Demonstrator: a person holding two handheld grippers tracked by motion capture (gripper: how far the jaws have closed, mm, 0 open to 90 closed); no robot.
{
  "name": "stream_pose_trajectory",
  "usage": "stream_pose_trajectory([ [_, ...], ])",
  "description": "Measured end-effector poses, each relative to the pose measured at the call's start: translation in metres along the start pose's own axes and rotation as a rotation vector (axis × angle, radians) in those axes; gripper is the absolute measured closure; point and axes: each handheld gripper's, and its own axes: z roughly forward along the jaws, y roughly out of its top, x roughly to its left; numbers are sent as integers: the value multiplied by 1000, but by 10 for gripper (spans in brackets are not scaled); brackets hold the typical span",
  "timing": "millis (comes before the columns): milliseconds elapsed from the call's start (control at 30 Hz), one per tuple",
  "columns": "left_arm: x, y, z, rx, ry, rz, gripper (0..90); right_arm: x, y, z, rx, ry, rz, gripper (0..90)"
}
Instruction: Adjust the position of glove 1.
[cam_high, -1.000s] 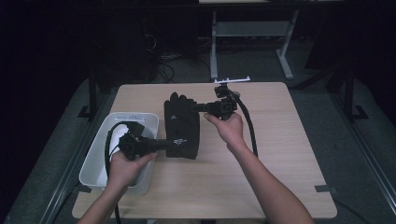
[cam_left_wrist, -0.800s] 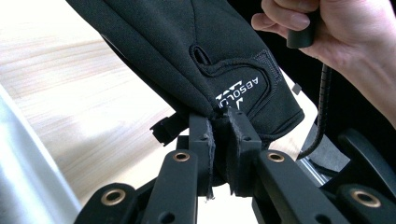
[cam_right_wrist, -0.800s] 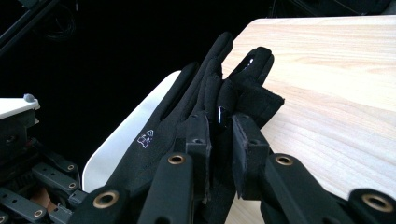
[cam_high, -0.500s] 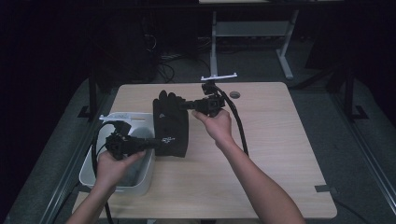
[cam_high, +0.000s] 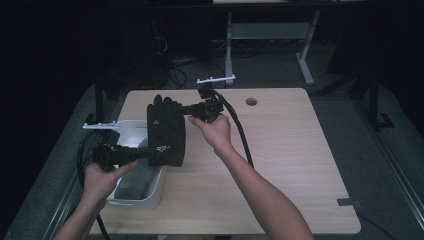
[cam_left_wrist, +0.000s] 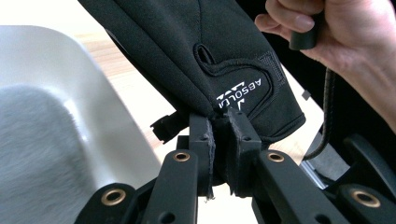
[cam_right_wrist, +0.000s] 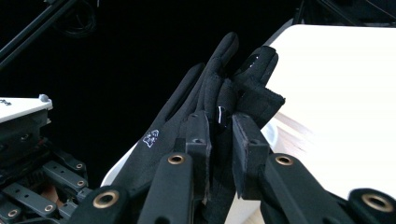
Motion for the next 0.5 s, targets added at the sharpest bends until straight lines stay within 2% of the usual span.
stream_pose_trajectory([
  [133,5,-1,-11,-9,12,-3,824,7,3,11,-9,15,-17,781],
  [300,12,-6,-20,-23,20,-24,825,12,4,21,-1,22,-9,780],
  [333,14,-8,-21,-21,24,-24,825,13,4,23,-4,22,-22,780],
  [500,22,-16,-27,-17,34,-40,825,16,1,38,10,30,-14,780],
])
